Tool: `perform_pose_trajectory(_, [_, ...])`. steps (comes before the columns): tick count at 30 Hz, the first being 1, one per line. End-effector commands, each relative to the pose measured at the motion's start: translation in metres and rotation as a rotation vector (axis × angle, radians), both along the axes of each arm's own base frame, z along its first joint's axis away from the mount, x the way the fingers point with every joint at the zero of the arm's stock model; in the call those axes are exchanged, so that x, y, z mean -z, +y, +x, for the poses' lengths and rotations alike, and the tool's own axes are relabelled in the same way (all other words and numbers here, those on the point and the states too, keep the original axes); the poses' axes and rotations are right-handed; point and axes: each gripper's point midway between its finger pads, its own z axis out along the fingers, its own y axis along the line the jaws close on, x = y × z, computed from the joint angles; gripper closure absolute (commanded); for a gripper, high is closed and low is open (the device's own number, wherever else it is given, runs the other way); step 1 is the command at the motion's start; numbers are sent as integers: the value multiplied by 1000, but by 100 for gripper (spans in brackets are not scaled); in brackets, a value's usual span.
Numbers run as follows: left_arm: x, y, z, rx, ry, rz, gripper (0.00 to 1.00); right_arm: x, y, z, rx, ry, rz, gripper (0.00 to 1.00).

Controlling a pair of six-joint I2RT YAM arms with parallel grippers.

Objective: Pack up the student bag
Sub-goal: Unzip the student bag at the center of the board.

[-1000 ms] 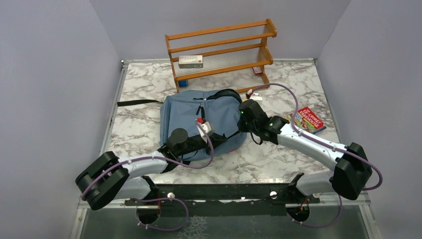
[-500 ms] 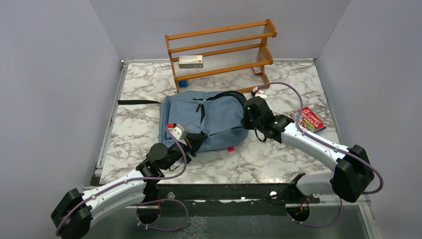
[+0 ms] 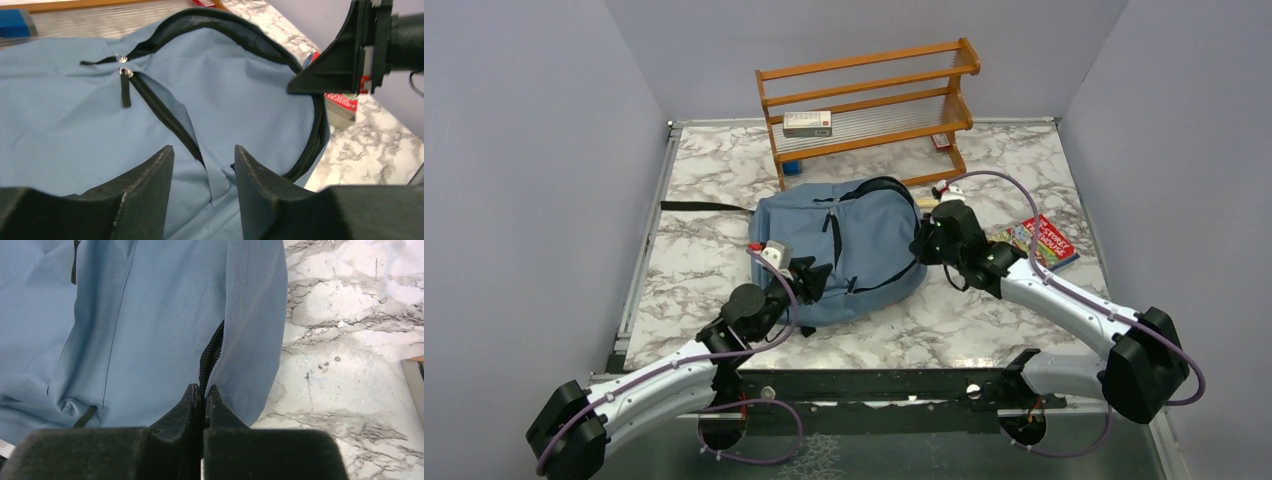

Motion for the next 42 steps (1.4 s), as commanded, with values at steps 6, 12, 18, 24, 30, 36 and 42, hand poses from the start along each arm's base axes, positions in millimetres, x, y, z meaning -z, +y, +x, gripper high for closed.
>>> perform_pose_trajectory(6, [-58, -15, 27, -38, -81, 42, 29, -10, -4, -5, 0, -47, 52, 95])
perform_pose_trajectory(12, [-49, -47, 52, -18, 35, 150, 28, 6, -24, -7, 138, 11, 22, 66])
perform_pose_trajectory(18, [-20, -79, 66, 23, 178, 211, 28, -3, -37, 1, 191, -25, -35, 52])
perform_pose_trajectory(24, [-7, -95, 71, 46, 234, 196, 28, -8, -37, 18, 180, -31, -87, 47])
perform_pose_trajectory(30, [-3, -104, 74, 59, 252, 197, 28, -4, -37, 37, 164, -10, -89, 53])
perform_pose_trajectory(36, [-3, -113, 80, 64, 273, 200, 27, 4, -54, 43, 203, 9, -126, 77])
perform_pose_trajectory(42, [2, -127, 87, 79, 307, 206, 26, 24, -65, 34, 221, 57, -102, 96])
